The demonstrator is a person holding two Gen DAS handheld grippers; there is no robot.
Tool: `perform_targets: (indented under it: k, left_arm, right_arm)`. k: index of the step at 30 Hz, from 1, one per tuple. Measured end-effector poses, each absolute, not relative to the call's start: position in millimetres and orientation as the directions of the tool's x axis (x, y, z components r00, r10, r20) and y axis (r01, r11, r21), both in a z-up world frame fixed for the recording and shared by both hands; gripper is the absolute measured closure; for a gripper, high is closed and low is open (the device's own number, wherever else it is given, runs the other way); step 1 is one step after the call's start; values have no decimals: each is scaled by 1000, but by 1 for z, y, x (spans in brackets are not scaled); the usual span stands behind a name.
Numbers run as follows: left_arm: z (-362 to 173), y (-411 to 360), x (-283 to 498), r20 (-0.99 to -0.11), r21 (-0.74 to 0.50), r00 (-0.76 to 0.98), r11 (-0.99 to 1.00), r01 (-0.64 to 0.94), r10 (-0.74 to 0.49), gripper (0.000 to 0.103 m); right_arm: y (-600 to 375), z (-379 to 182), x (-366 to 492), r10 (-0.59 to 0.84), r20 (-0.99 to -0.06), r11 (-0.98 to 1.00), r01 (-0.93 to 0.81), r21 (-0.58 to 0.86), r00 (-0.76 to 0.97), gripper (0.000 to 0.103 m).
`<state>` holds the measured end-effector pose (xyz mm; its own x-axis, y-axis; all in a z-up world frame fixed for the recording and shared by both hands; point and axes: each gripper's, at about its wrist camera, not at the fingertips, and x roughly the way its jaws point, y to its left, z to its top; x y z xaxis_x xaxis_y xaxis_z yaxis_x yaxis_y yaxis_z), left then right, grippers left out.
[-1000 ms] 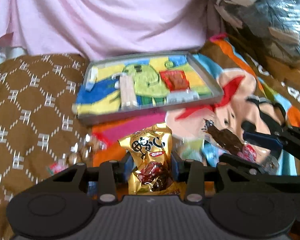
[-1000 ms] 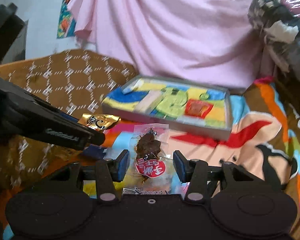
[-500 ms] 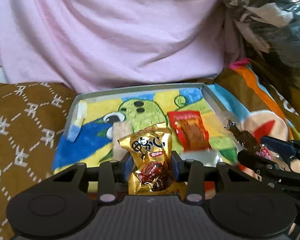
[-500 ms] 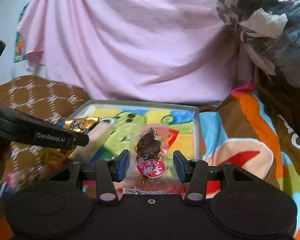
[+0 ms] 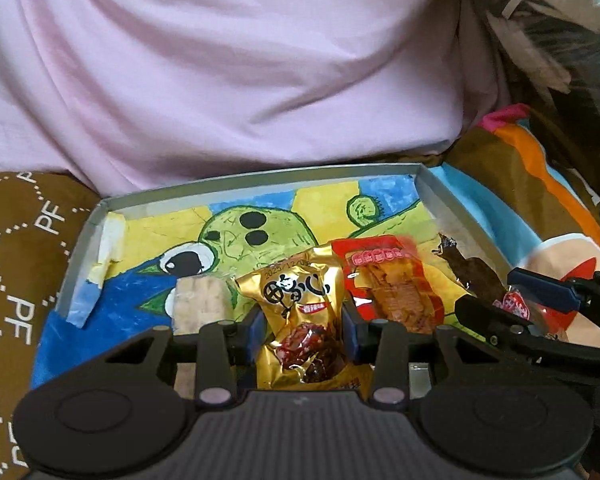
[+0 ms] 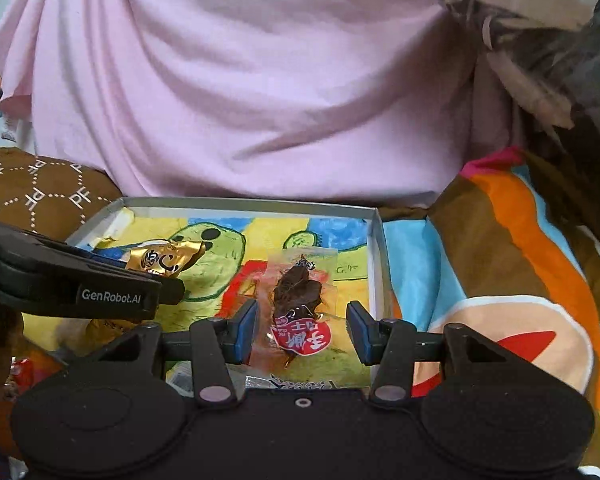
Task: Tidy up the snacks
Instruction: 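Lift the gold bag and jerky packet and carry both over the silver tray, then lower both snacks into the tray and open both grippers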
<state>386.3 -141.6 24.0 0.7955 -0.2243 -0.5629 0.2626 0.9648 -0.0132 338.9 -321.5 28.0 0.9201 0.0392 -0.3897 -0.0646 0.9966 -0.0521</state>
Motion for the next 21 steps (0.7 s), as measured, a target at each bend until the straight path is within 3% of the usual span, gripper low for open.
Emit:
perform_targets:
  k: [21]
  left_arm:
    - [4, -144, 394, -608, -46, 759, 965, 259, -233, 57]
  right_arm:
    - [-317, 8, 350, 33, -397, 998, -51, -35, 917, 51]
